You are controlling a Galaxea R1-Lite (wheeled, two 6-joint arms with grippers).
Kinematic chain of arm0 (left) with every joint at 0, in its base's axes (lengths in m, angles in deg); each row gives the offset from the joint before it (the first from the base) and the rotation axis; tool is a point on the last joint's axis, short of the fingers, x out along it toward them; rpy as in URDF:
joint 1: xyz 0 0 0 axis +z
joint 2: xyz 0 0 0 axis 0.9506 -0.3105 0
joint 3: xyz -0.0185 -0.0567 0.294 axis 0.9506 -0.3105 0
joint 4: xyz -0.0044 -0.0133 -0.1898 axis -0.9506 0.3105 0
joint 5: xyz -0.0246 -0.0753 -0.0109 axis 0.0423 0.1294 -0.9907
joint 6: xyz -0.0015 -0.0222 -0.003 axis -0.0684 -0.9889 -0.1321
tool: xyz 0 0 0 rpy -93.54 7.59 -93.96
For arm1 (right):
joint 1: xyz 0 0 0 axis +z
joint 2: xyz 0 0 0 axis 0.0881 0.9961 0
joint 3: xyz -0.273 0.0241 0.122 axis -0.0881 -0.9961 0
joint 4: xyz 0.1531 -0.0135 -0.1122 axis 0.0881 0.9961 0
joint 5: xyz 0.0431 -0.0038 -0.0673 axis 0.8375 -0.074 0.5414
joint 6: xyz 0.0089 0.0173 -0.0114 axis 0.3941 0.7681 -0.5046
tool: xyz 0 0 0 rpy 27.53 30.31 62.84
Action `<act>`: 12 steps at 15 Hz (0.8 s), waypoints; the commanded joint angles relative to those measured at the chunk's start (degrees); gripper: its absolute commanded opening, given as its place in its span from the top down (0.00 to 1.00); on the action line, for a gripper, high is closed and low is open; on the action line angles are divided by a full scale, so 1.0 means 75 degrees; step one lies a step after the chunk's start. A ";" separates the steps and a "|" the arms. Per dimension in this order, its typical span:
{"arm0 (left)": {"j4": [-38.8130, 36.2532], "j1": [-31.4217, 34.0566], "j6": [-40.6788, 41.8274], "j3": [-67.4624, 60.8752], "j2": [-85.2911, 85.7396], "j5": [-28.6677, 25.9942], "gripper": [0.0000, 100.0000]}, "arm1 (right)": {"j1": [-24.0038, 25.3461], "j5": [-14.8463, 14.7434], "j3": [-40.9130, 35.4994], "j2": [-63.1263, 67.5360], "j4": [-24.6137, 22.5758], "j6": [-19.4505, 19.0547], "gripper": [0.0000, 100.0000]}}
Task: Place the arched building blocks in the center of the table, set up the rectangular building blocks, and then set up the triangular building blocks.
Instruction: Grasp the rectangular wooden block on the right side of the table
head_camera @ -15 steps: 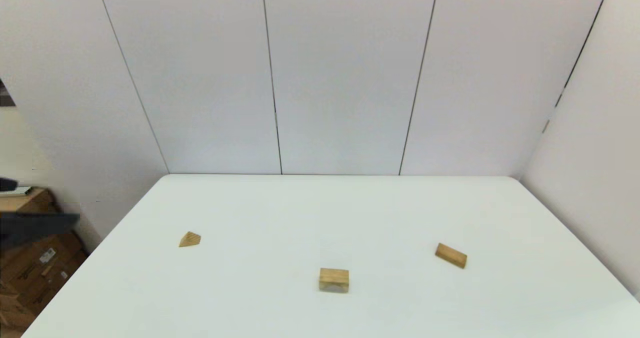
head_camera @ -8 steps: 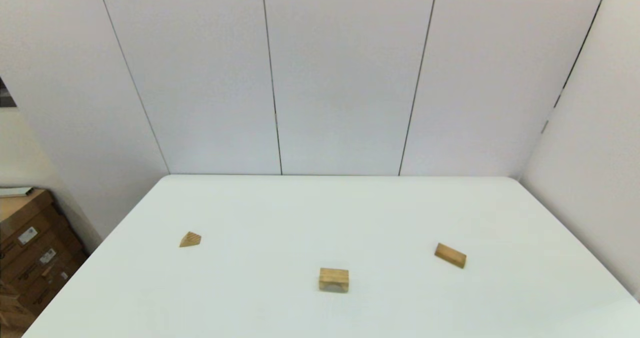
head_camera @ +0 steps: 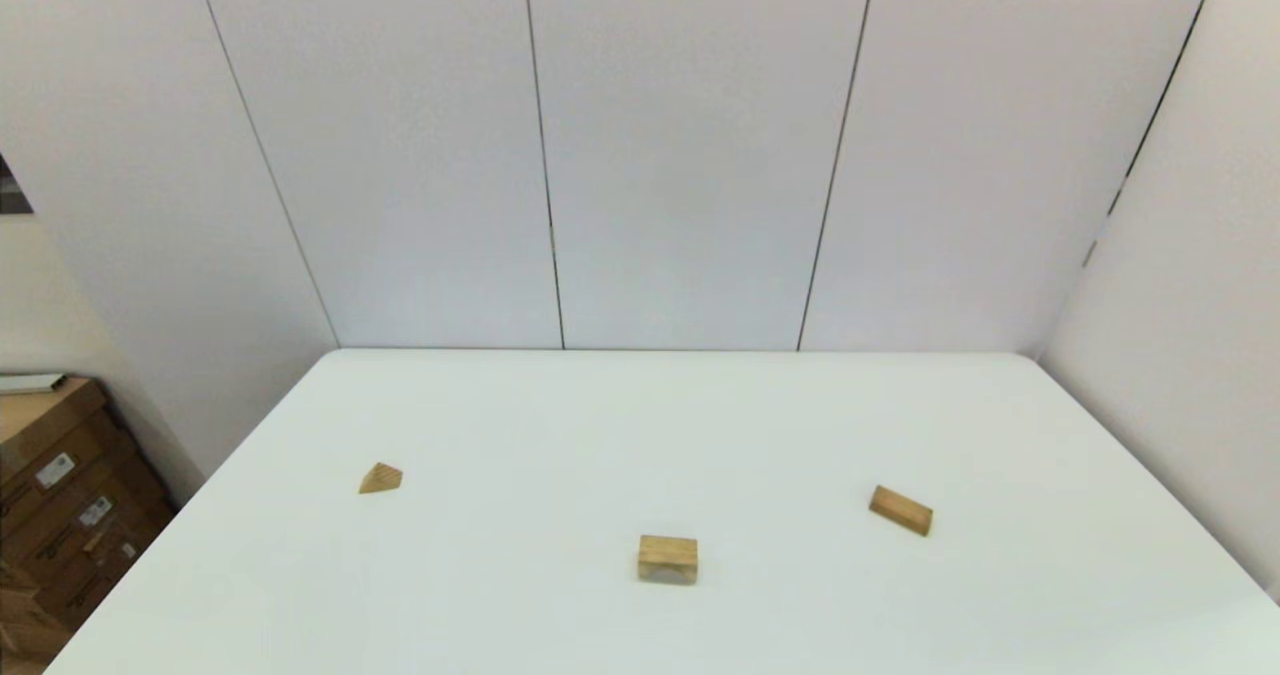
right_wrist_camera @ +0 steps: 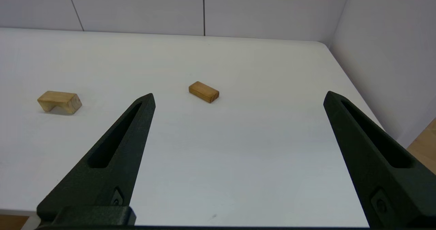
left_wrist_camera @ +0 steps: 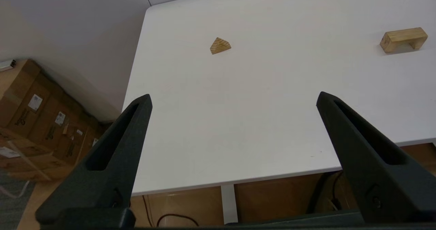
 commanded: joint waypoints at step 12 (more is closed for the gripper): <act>-0.3626 0.0009 -0.0185 -0.3186 0.1332 0.0001 0.00 | 0.0001 0.0005 -0.0012 -0.0005 0.0002 -0.0006 0.00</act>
